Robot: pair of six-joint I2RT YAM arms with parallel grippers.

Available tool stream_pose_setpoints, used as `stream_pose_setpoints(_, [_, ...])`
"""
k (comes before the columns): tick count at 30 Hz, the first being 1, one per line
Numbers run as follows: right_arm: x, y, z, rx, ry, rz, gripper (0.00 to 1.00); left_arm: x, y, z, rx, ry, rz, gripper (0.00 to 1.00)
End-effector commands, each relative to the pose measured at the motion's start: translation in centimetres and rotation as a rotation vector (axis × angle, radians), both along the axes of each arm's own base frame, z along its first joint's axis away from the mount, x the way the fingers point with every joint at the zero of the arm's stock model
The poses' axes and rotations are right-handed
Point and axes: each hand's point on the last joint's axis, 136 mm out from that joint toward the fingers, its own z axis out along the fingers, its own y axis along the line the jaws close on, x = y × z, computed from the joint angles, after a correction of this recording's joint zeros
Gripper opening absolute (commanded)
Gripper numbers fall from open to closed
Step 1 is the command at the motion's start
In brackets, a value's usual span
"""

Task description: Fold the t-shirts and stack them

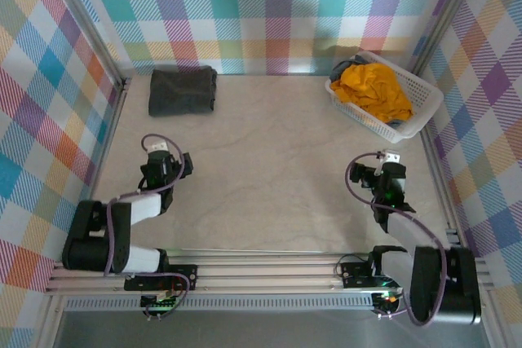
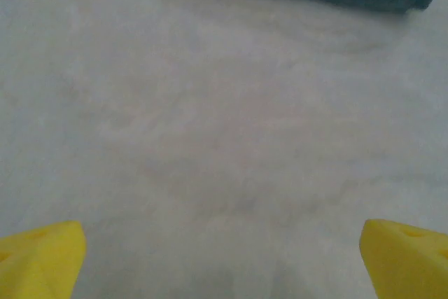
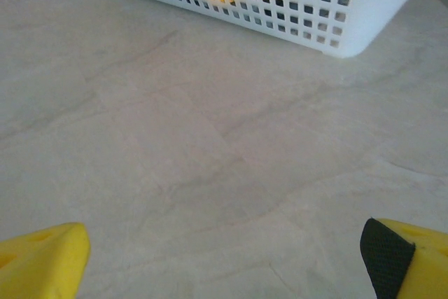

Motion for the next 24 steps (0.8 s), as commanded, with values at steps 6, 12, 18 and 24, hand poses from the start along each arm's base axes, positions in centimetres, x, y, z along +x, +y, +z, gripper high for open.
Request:
stream_pose_setpoints(6, [5.6, 0.7, 3.8, 0.064, -0.254, 0.102, 1.00, 2.3, -0.9, 1.1, 0.016, -0.172, -0.093, 1.00])
stream_pose_setpoints(12, [7.2, 2.7, 1.7, 0.037, -0.180, 0.198, 1.00, 2.6, -0.8, 0.8, 0.037, -0.131, -0.068, 1.00])
stream_pose_setpoints(18, [8.2, 3.7, 1.3, -0.041, -0.142, 0.204, 1.00, 2.7, -0.8, 0.8, 0.041, -0.127, -0.065, 1.00])
stream_pose_setpoints(24, [8.1, 3.9, 1.3, -0.044, -0.141, 0.213, 1.00, 2.8, -1.2, 0.8, 0.063, -0.118, -0.072, 1.00])
